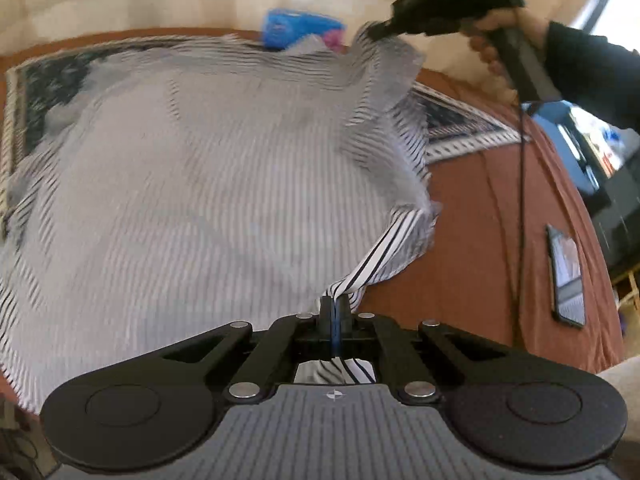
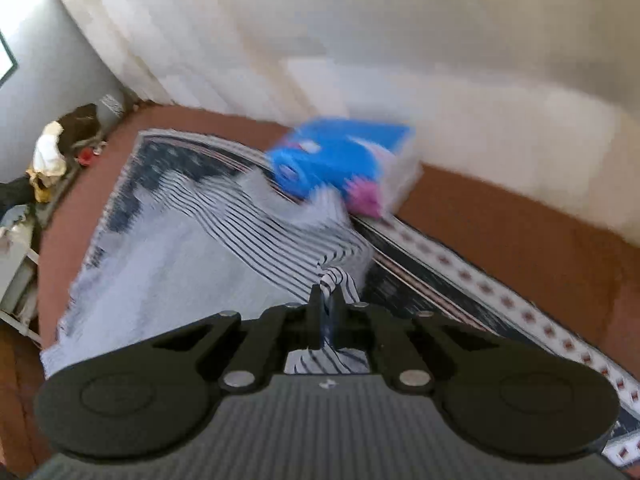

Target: Fold clothes

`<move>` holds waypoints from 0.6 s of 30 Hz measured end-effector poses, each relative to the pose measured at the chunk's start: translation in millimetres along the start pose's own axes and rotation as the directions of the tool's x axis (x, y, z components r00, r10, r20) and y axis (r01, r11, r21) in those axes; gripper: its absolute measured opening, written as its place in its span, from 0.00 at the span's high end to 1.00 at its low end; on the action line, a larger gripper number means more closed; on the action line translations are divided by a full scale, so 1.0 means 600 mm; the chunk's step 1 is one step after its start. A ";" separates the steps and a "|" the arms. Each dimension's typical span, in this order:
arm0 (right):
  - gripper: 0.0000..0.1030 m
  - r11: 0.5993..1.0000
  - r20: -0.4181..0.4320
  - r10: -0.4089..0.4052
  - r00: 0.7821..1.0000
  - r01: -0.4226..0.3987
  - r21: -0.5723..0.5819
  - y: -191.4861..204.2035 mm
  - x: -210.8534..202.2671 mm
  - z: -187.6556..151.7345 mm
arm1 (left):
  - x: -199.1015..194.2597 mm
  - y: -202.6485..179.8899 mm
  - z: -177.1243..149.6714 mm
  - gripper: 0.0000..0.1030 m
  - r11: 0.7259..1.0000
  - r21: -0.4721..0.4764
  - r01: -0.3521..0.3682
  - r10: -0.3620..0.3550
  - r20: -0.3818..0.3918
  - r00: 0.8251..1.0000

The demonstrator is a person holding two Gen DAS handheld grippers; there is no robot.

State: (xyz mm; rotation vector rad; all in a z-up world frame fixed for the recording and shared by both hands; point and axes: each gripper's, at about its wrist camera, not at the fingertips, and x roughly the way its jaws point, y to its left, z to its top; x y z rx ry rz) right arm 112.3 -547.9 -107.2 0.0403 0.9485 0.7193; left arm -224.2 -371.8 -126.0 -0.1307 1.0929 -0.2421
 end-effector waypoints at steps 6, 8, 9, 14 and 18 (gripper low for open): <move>0.98 0.999 0.002 0.008 1.000 -0.008 -0.046 0.100 0.057 0.070 | -0.024 0.103 -0.007 1.00 0.993 -0.115 -0.007 0.009 0.014 1.000; 0.98 0.999 -0.008 -0.003 1.000 0.003 -0.043 0.124 0.096 0.088 | -0.027 0.125 -0.008 1.00 0.992 -0.125 -0.002 0.004 0.014 1.000; 0.98 0.999 -0.015 -0.009 1.000 0.008 -0.041 0.135 0.116 0.094 | -0.027 0.131 -0.009 1.00 0.993 -0.119 0.003 -0.002 0.012 1.000; 0.96 0.992 -0.054 -0.118 0.992 0.115 -0.054 0.162 0.197 0.092 | -0.025 0.161 -0.010 0.78 0.996 -0.089 0.031 -0.030 0.002 1.000; 0.78 0.973 -0.055 -0.227 0.972 0.224 -0.053 0.171 0.238 0.080 | -0.024 0.185 -0.010 0.70 0.997 -0.065 0.053 -0.053 -0.006 0.999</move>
